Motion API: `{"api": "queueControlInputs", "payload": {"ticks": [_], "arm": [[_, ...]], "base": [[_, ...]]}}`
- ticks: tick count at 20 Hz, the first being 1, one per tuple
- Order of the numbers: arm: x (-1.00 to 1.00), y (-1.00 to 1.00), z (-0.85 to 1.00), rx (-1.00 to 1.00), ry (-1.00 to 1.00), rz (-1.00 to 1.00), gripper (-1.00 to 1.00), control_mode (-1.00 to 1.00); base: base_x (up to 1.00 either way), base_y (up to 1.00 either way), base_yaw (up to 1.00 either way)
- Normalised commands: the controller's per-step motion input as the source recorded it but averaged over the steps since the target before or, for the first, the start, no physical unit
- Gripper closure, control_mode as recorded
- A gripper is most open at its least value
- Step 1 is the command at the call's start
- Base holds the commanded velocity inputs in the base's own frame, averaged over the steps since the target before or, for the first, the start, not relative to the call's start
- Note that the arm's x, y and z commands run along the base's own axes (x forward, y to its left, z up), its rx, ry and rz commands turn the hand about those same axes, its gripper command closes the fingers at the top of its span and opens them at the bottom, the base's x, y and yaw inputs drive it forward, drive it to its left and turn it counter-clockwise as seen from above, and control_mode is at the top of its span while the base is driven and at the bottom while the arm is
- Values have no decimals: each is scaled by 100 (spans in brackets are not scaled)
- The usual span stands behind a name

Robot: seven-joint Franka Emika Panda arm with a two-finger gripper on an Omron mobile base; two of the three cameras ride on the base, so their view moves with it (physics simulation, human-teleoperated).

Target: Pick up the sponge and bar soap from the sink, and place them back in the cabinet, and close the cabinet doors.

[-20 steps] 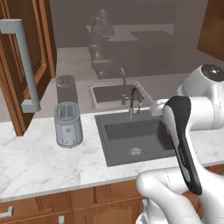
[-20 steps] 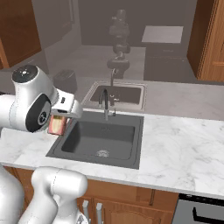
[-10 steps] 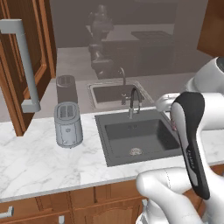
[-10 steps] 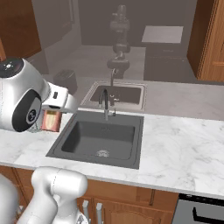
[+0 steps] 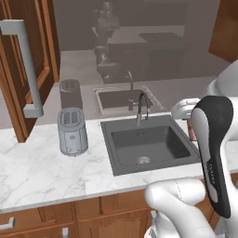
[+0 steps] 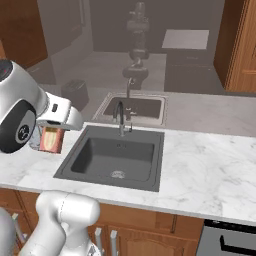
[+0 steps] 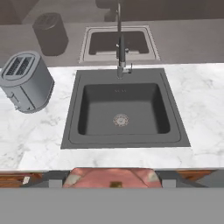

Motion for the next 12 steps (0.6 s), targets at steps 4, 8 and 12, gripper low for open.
{"api": "queueControlInputs", "payload": {"ticks": [4, 8, 12], "arm": [[0, 0, 0, 0, 0, 0, 100, 100], [0, 0, 0, 0, 0, 0, 100, 100], [0, 0, 0, 0, 0, 0, 100, 100]], "base": [[-61, 1, 0], [-85, 20, 0], [-69, 60, 0]]}}
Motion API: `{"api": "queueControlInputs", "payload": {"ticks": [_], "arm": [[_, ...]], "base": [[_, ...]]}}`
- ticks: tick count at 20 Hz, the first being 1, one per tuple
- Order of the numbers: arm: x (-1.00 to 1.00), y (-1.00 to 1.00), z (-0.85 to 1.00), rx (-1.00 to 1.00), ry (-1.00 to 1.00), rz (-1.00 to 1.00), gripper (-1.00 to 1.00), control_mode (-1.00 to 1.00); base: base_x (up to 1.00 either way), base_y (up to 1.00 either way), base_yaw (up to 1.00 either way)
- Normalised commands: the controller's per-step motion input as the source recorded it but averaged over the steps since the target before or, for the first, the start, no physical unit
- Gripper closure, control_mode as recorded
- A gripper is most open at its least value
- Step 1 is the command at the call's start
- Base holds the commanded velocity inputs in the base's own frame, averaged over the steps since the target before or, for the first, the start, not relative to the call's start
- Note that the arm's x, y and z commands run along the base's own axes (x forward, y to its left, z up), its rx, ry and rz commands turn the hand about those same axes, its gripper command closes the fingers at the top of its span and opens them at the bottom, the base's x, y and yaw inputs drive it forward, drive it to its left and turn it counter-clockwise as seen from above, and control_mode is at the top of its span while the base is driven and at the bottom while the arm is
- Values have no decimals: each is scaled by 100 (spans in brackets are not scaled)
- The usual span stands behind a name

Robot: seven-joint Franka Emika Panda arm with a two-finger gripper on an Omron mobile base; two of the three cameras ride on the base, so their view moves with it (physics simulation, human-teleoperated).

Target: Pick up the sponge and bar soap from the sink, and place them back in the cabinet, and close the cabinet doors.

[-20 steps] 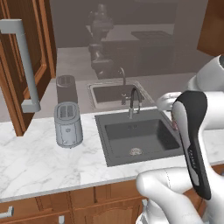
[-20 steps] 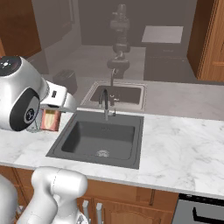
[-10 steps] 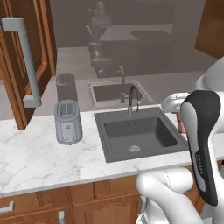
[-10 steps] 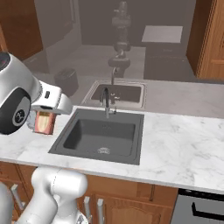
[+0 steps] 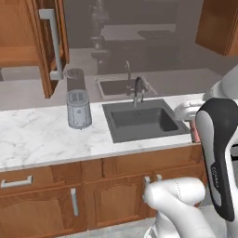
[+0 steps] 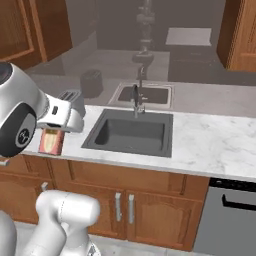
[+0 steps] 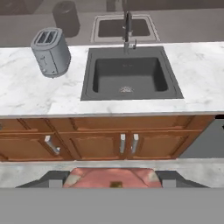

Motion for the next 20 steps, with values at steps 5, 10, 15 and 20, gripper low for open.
{"api": "queueControlInputs", "payload": {"ticks": [5, 10, 15, 20], "arm": [[0, 0, 0, 0, 0, 0, 100, 100], [0, 0, 0, 0, 0, 0, 100, 100], [0, 0, 0, 0, 0, 0, 100, 100], [0, 0, 0, 0, 0, 0, 100, 100]], "base": [[-48, 88, 0], [-23, 92, 0], [-10, 88, 0], [-10, 77, 0]]}}
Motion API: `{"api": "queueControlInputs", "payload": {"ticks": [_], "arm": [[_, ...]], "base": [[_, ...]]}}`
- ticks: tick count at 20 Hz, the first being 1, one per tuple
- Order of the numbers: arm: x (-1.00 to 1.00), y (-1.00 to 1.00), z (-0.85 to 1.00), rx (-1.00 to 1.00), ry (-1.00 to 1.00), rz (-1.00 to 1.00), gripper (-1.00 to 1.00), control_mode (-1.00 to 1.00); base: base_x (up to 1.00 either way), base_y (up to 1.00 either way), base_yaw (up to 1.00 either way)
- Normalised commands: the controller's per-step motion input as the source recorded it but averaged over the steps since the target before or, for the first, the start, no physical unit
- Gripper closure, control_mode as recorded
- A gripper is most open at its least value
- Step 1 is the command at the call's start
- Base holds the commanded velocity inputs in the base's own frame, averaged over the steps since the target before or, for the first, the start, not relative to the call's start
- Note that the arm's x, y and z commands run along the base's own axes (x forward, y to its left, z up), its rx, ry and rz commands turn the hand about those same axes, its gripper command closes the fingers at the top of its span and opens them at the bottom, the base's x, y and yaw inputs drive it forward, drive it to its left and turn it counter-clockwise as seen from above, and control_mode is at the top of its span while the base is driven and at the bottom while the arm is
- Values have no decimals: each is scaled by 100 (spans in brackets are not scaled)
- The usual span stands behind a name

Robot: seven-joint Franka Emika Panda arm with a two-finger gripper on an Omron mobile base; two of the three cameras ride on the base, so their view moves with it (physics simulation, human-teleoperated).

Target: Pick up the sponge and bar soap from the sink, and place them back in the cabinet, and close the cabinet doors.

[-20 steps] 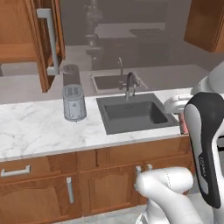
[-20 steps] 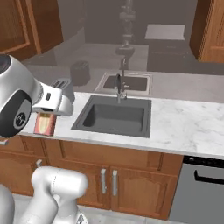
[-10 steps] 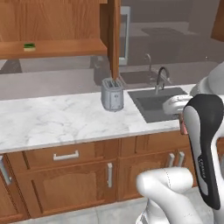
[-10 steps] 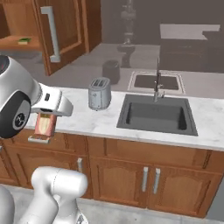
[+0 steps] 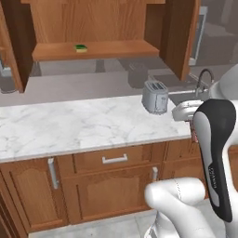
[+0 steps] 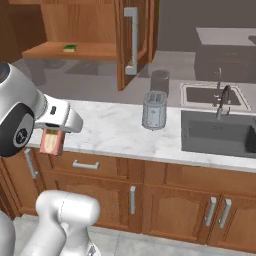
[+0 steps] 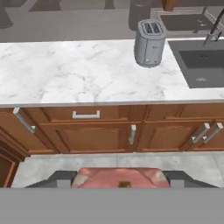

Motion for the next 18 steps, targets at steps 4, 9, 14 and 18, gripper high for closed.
{"api": "queueControlInputs", "payload": {"ticks": [4, 9, 14, 18], "arm": [[0, 0, 0, 0, 0, 0, 100, 100], [0, 0, 0, 0, 0, 0, 100, 100], [0, 0, 0, 0, 0, 0, 100, 100], [0, 0, 0, 0, 0, 0, 100, 100]], "base": [[-2, 65, 1], [0, 60, 1], [21, 29, 0], [46, 8, 0]]}}
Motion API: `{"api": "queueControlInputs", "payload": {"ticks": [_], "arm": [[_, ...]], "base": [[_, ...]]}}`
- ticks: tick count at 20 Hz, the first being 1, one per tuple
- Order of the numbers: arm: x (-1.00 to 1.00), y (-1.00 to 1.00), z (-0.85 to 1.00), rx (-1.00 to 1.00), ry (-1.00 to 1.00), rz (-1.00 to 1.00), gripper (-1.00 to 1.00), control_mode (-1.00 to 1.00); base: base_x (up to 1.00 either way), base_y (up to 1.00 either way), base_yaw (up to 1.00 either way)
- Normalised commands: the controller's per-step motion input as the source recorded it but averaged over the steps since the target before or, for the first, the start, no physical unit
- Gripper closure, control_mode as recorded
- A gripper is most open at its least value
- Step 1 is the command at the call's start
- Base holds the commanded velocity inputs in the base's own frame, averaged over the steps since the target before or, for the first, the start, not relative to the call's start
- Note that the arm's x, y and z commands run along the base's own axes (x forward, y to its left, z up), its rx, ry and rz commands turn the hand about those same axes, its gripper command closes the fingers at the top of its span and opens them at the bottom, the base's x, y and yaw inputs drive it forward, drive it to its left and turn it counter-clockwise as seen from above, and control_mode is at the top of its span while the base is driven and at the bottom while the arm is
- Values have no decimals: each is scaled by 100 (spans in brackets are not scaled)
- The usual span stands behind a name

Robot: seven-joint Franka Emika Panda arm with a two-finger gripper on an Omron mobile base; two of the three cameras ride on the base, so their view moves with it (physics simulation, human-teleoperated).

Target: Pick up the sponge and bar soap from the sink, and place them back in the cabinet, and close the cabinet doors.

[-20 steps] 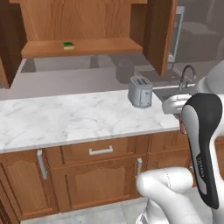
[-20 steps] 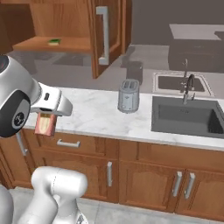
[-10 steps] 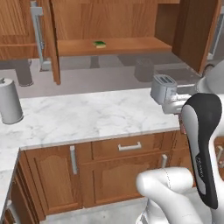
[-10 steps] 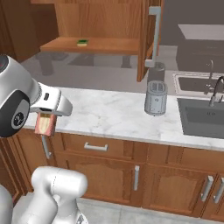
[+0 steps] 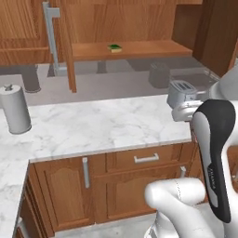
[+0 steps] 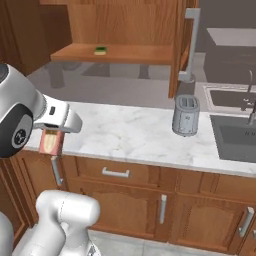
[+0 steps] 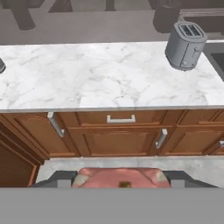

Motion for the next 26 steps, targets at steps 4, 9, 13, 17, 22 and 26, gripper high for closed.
{"api": "queueControlInputs", "payload": {"ticks": [4, 9, 13, 17, 22, 26], "arm": [[0, 0, 0, 0, 0, 0, 100, 100], [0, 0, 0, 0, 0, 0, 100, 100], [0, 0, 0, 0, 0, 0, 100, 100], [0, 0, 0, 0, 0, 0, 100, 100], [0, 0, 0, 0, 0, 0, 100, 100], [0, 0, 0, 0, 0, 0, 100, 100]], "base": [[61, 0, 0], [62, 0, 0], [58, -4, 0], [49, -9, 0], [38, -6, 0], [31, -3, 0]]}}
